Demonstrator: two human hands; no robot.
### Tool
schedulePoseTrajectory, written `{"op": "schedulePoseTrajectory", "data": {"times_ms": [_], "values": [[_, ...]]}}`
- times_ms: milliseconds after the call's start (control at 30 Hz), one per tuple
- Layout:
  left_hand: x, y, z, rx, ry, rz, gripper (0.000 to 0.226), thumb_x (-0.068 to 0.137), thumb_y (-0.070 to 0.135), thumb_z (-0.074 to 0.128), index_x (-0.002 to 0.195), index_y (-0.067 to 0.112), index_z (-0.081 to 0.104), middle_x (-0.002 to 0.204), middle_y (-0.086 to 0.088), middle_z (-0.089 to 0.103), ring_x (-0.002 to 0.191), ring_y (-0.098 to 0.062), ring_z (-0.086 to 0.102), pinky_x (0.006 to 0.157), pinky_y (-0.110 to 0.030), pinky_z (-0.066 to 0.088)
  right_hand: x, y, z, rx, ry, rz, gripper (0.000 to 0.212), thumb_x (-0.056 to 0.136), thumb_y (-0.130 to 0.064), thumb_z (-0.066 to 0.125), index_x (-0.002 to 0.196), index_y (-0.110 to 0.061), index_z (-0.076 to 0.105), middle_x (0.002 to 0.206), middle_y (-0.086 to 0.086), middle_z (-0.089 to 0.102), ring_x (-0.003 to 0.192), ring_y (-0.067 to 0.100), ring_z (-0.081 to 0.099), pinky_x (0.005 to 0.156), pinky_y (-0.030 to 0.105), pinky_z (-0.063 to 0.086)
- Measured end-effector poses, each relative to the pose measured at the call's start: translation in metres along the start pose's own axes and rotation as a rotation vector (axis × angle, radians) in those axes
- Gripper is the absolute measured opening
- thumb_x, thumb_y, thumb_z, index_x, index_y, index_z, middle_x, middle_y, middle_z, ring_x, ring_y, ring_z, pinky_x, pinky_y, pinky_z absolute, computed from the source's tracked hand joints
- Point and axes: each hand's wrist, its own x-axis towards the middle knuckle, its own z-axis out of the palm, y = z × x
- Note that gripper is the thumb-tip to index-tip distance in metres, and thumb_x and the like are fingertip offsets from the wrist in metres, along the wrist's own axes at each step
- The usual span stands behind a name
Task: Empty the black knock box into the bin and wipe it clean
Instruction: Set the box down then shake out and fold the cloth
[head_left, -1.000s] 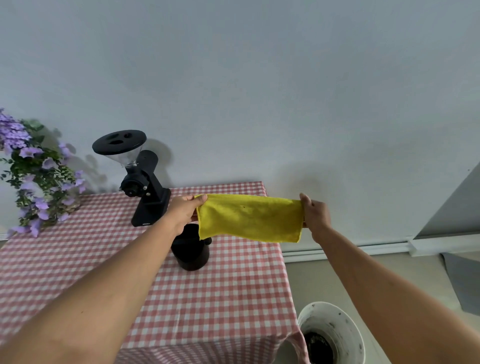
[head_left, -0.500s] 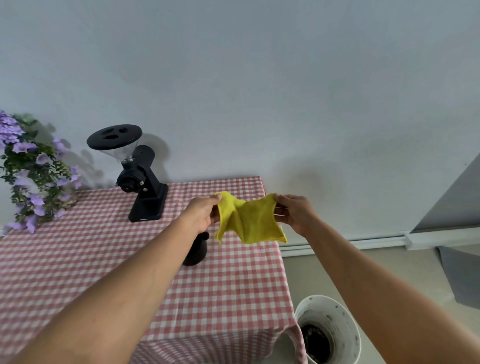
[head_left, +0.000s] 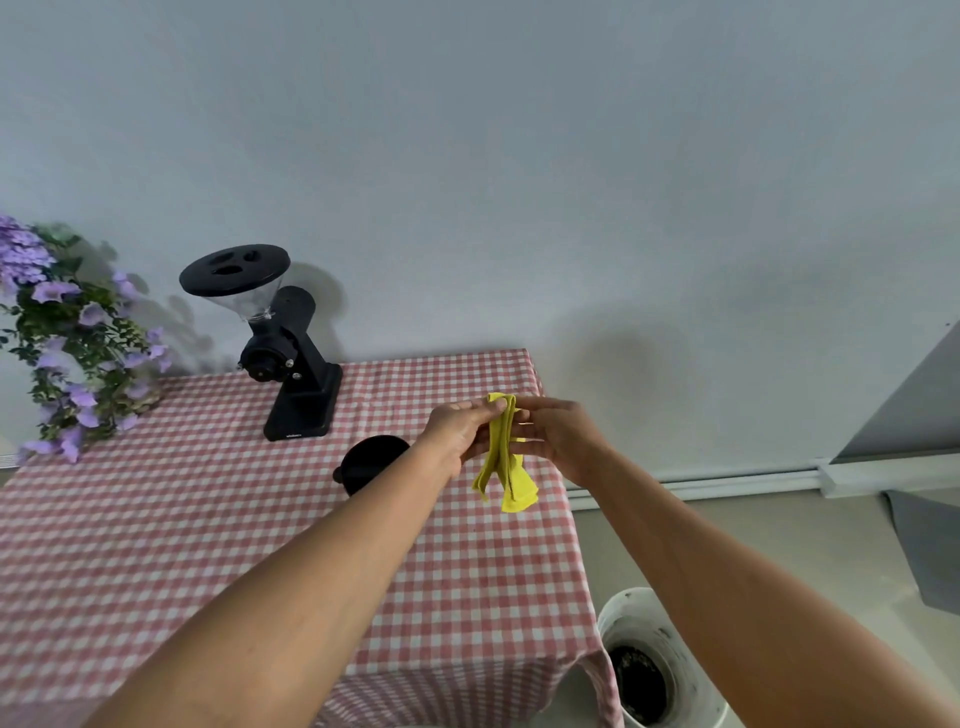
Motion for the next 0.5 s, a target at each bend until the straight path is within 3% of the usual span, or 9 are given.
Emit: {"op": "schedulePoseTrajectory", "data": {"times_ms": [67, 167, 300, 367, 433, 500], "values": [[-0.003, 0.001, -0.001, 0.01, -0.042, 0.019, 0.014, 0.083, 0.009, 0.078, 0.096, 0.008, 0.073, 0.09, -0.013, 0.079, 0.074, -0.02, 0.077, 0.056, -0.025, 0.058, 0.0, 0.0, 0.001, -0.019, -0.03, 0.009, 0.052, 0.084, 0.02, 0.029, 0.105, -0.006, 0.069, 0.092, 0.018, 0.069, 0.089, 0.037, 0.067, 0.081, 0.045, 0.059], [-0.003, 0.001, 0.001, 0.144, 0.04, 0.073, 0.035, 0.072, 0.008, 0.087, 0.104, 0.007, 0.071, 0.093, -0.011, 0.077, 0.077, -0.022, 0.075, 0.059, -0.027, 0.06, -0.001, -0.001, 0.001, -0.004, -0.073, 0.029, 0.054, 0.084, 0.022, 0.027, 0.105, -0.006, 0.069, 0.099, 0.023, 0.07, 0.09, 0.039, 0.069, 0.087, 0.048, 0.057], [0.001, 0.002, 0.0, 0.293, 0.154, 0.143, 0.018, 0.084, -0.002, 0.07, 0.1, 0.006, 0.069, 0.083, -0.007, 0.07, 0.064, -0.014, 0.065, 0.048, -0.016, 0.053, 0.003, -0.001, -0.002, 0.057, -0.083, 0.074, 0.048, 0.087, 0.02, 0.026, 0.107, -0.002, 0.064, 0.086, 0.016, 0.068, 0.08, 0.033, 0.07, 0.076, 0.042, 0.06], [0.003, 0.005, -0.003, 0.327, 0.153, 0.158, 0.015, 0.087, -0.002, 0.065, 0.099, 0.006, 0.07, 0.079, -0.004, 0.069, 0.063, -0.011, 0.063, 0.046, -0.015, 0.05, 0.006, 0.001, -0.006, 0.01, -0.009, 0.051, 0.04, 0.09, 0.015, 0.033, 0.109, -0.002, 0.064, 0.081, 0.01, 0.063, 0.073, 0.027, 0.068, 0.064, 0.037, 0.061], [0.004, 0.009, -0.008, 0.36, 0.127, 0.17, 0.016, 0.089, 0.0, 0.065, 0.102, 0.005, 0.072, 0.077, -0.002, 0.069, 0.063, -0.009, 0.062, 0.047, -0.013, 0.049, 0.01, 0.005, -0.013, -0.168, 0.141, -0.008, 0.034, 0.09, 0.007, 0.044, 0.108, -0.011, 0.066, 0.081, 0.005, 0.06, 0.066, 0.017, 0.061, 0.054, 0.027, 0.053], [0.004, 0.014, -0.011, 0.367, 0.087, 0.175, 0.018, 0.091, 0.001, 0.063, 0.106, 0.003, 0.072, 0.078, -0.002, 0.069, 0.064, -0.009, 0.061, 0.05, -0.012, 0.05, 0.015, 0.01, -0.022, -0.338, 0.213, -0.09, 0.044, 0.085, 0.007, 0.051, 0.122, -0.016, 0.062, 0.087, 0.004, 0.06, 0.068, 0.013, 0.055, 0.055, 0.021, 0.044]]}}
